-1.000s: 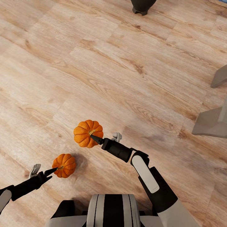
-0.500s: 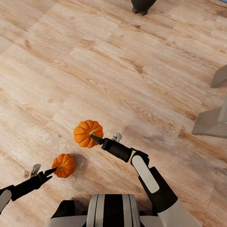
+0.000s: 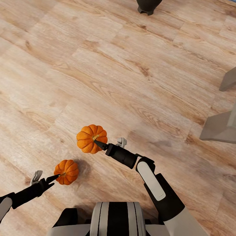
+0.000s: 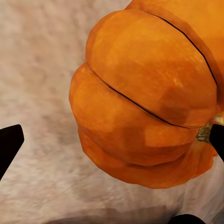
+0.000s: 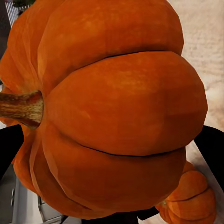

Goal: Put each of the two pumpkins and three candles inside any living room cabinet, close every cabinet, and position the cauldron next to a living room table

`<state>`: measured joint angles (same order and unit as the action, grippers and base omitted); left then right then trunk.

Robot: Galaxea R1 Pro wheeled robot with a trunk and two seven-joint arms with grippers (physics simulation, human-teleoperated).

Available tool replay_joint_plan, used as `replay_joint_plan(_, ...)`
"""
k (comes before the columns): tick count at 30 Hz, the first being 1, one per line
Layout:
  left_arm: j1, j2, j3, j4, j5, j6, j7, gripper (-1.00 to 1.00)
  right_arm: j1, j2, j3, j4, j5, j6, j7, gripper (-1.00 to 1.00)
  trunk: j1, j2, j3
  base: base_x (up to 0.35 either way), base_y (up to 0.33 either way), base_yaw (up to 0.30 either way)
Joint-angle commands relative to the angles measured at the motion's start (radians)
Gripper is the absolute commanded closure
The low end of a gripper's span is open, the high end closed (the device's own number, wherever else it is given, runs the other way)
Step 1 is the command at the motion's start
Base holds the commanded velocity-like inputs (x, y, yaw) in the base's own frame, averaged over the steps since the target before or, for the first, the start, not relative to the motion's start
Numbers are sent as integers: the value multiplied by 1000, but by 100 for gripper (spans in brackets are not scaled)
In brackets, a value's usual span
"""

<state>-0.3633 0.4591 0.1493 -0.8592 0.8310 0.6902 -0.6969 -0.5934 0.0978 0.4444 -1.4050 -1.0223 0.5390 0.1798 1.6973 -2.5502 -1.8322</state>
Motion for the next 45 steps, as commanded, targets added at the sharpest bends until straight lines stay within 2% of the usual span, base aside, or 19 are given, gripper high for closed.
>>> replay_joint_plan(1, 0, 0, 1, 0, 4, 6, -1, -100, 0, 0, -1, 0, -4, 4, 1, 100, 0, 0, 0, 0, 0, 0)
replay_joint_plan(29, 0, 1, 1, 0, 4, 6, 0, -100, 0, 0, 0, 0, -3, 4, 1, 100, 2, -1, 0, 0, 0, 0)
replay_joint_plan(45, 0, 2, 2, 0, 4, 6, 0, -100, 0, 0, -1, 0, -2, 4, 3, 100, 2, -1, 0, 7, -85, 0)
